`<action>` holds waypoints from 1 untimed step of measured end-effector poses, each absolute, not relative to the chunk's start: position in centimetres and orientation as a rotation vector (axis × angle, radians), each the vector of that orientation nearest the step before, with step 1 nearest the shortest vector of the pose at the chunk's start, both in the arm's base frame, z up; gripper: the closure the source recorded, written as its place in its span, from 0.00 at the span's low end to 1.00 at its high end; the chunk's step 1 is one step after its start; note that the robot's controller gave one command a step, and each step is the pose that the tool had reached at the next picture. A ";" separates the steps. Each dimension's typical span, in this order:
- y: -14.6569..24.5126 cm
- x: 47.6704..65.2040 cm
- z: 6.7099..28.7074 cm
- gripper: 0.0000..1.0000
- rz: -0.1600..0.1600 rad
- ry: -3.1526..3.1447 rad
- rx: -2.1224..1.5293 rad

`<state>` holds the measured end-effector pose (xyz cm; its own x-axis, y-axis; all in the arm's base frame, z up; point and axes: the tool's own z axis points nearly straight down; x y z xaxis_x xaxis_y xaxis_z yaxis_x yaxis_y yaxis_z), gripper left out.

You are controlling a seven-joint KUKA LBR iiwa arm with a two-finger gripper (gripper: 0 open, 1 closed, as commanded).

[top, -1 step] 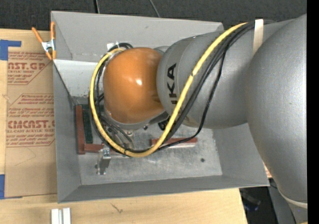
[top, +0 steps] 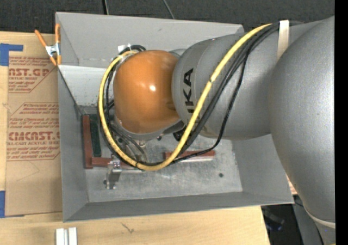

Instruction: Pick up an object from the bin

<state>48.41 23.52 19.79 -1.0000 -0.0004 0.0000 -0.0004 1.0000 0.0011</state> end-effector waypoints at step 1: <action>19.3 51.1 7.4 1.00 -0.009 -3.149 -0.007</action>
Offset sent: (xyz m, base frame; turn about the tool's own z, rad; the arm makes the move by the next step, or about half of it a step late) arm 0.0000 0.0000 0.0000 0.0000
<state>51.12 19.32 7.45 -1.0000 0.0045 -0.0073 0.0045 1.0000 0.0057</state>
